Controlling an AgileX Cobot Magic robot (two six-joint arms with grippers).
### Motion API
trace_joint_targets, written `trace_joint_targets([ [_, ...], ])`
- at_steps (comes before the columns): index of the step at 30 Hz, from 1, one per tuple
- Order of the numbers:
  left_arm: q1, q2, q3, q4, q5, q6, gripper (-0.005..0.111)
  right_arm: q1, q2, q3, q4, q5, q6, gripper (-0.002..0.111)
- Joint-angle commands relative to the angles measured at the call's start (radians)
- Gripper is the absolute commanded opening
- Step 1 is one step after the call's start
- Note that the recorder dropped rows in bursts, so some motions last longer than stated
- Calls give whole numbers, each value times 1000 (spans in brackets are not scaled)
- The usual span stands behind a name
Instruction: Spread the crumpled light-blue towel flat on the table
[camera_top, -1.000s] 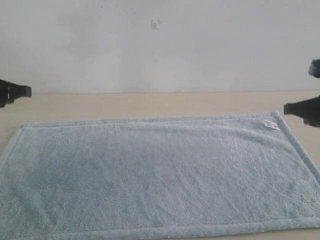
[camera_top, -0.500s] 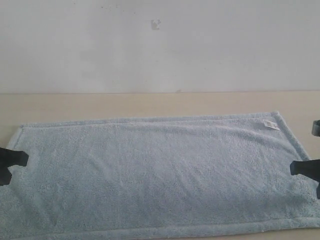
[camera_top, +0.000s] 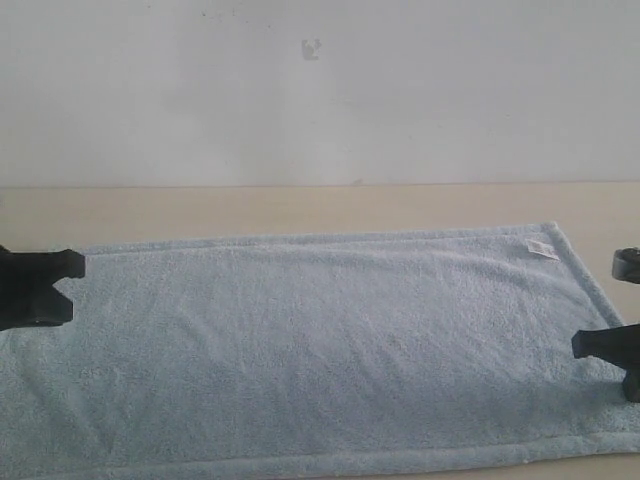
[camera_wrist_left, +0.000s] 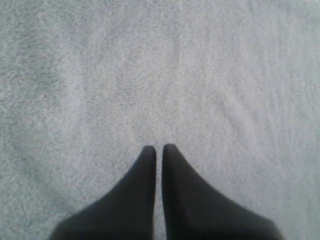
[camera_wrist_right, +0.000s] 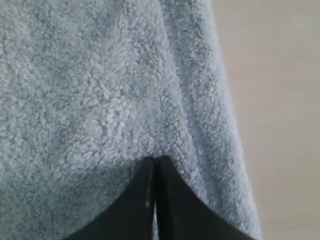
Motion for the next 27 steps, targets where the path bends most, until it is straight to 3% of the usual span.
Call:
trace_joint_targets([
  [1, -4, -10, 6, -113, 0, 114, 4, -8, 30, 7, -52, 22, -9, 1],
  [12, -4, -10, 3, -118, 35, 126, 4, -10, 30, 66, -296, 163, 273, 1],
  [21, -4, -10, 3, -118, 42, 126, 4, -10, 21, 141, -323, 152, 414, 1],
  [24, -4, -10, 3, -153, 40, 126, 4, -10, -110, 232, -561, -72, 717, 1],
  [27, -4, -10, 3, -273, 29, 151, 4, -10, -220, 251, -619, -268, 734, 1],
])
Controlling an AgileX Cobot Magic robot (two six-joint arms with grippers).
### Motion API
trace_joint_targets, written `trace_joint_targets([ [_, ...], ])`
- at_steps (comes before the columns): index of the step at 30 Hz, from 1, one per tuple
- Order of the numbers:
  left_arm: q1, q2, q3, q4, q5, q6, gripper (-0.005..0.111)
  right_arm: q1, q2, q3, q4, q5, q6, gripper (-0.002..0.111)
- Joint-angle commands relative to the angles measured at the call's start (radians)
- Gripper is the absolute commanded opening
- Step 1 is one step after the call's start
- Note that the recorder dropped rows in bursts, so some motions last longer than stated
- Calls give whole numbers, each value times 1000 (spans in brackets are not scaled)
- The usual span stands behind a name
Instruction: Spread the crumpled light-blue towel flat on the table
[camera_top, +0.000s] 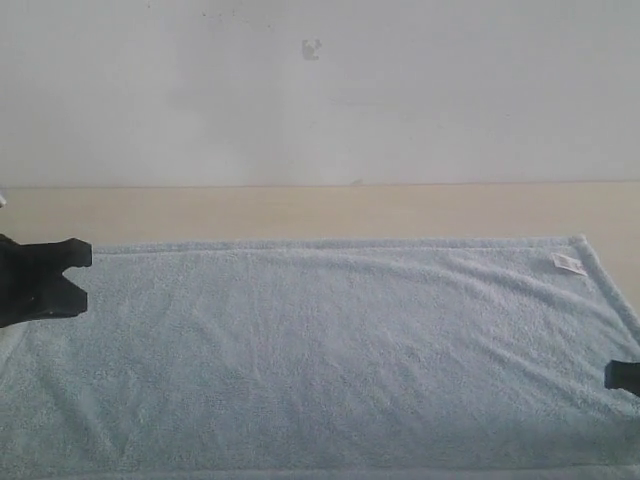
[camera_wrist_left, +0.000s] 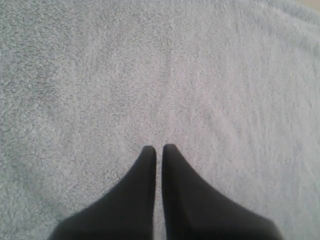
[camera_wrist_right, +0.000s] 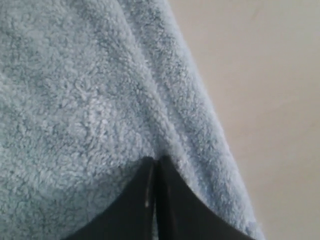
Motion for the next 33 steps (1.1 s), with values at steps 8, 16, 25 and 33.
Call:
trace_joint_targets([
  [8, -4, 86, 3, -589, -63, 309, 4, -9, -148, -47, -81, -614, -141, 1],
  [16, 16, 244, -39, -746, -33, 432, 4, -9, 110, -415, -30, -284, -130, 1],
  [25, 33, 243, -159, -746, -26, 883, 4, -9, 352, -520, -45, -279, -231, 1],
  [33, 33, 243, -159, -746, 28, 888, 4, -9, 504, -570, -41, -472, -347, 1],
])
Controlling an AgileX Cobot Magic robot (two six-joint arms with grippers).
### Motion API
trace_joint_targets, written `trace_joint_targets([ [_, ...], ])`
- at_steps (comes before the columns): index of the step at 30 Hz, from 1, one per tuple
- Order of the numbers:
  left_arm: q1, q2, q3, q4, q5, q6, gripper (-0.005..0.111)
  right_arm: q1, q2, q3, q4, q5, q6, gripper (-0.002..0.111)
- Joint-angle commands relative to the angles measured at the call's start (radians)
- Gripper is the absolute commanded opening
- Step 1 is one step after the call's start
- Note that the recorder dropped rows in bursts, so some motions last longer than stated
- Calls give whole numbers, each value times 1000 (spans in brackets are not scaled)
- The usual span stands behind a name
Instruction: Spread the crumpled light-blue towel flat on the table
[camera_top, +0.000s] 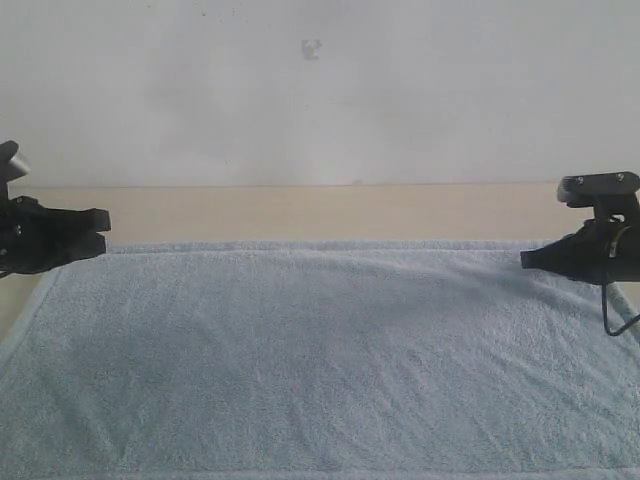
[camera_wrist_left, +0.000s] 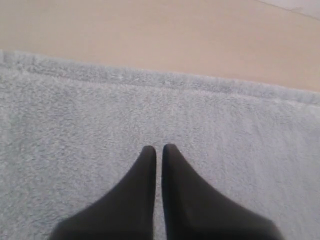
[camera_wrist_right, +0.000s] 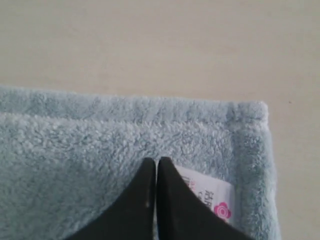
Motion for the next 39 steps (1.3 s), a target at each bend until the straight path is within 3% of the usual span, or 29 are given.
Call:
trace_joint_targets([
  [1, 1, -3, -4, -4, 114, 12, 4, -14, 37, -42, 0, 20, -19, 1],
  [6, 1, -3, -4, -4, 124, 15, 4, -104, 65, -70, 0, 23, 5, 1],
  [9, 1, -19, -4, -4, 153, 15, 4, -174, 36, -70, 0, 56, 172, 1],
  [16, 5, -239, -2, -4, 86, -10, 4, -158, -224, -16, 0, 71, 308, 1],
  [18, 5, -360, 28, -4, -12, -77, 4, -131, -323, 20, 0, 65, 365, 1],
  [20, 3, -508, 107, -4, -194, -98, 4, -71, -438, 87, -3, 58, 378, 1],
  [26, 3, -803, 336, -4, -657, -98, 4, 113, -598, 230, -4, 78, 258, 1],
  [29, 3, -920, 430, -4, -679, -109, 4, 198, -654, 298, -3, 254, 225, 1],
  [32, 3, -1028, 494, -4, -589, -109, 4, 251, -700, 370, 23, 382, 290, 1],
  [35, -3, -1121, 542, -4, -533, -86, 4, 273, -794, 476, 23, 351, 392, 1],
  [39, -49, -1227, 572, -4, -540, -52, 4, 281, -998, 635, 23, 180, 372, 1],
])
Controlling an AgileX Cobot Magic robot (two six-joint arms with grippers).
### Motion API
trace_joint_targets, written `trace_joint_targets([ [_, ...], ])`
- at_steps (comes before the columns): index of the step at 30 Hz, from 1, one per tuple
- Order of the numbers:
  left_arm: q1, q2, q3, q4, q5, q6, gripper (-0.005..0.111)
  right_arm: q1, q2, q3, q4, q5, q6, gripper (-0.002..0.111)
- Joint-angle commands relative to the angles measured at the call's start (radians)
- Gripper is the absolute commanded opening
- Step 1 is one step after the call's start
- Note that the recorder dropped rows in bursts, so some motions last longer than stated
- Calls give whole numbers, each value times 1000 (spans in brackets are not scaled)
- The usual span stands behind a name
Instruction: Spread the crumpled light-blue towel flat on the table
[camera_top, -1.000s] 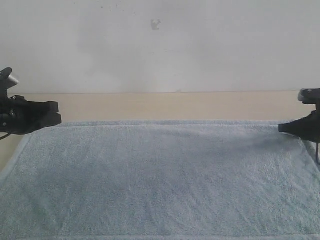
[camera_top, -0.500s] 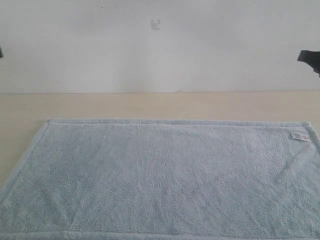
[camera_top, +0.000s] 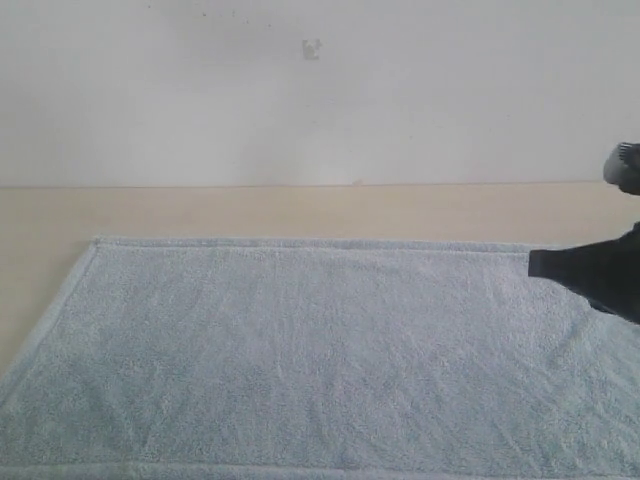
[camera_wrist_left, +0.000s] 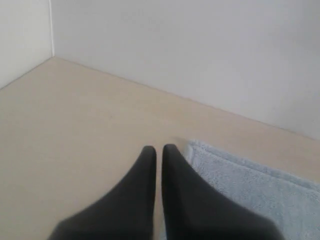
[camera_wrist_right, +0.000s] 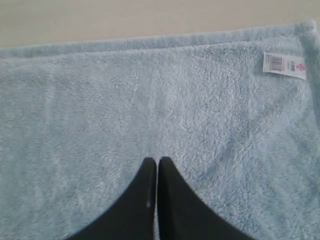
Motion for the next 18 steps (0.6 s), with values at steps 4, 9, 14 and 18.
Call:
trace_joint_targets([
  [4, -79, -169, 28, -3, 14, 38, 4, 4, -404, 231, 3, -331, -128, 1],
  [9, -82, -219, 28, -3, 23, 38, 4, 4, -559, 254, 3, -299, -106, 1],
  [14, -82, -229, 28, -3, 23, 38, 4, 4, -609, 255, 3, -285, -75, 1],
  [18, -82, -229, 28, -3, 23, 38, 4, 4, -609, 255, 3, -291, -75, 1],
])
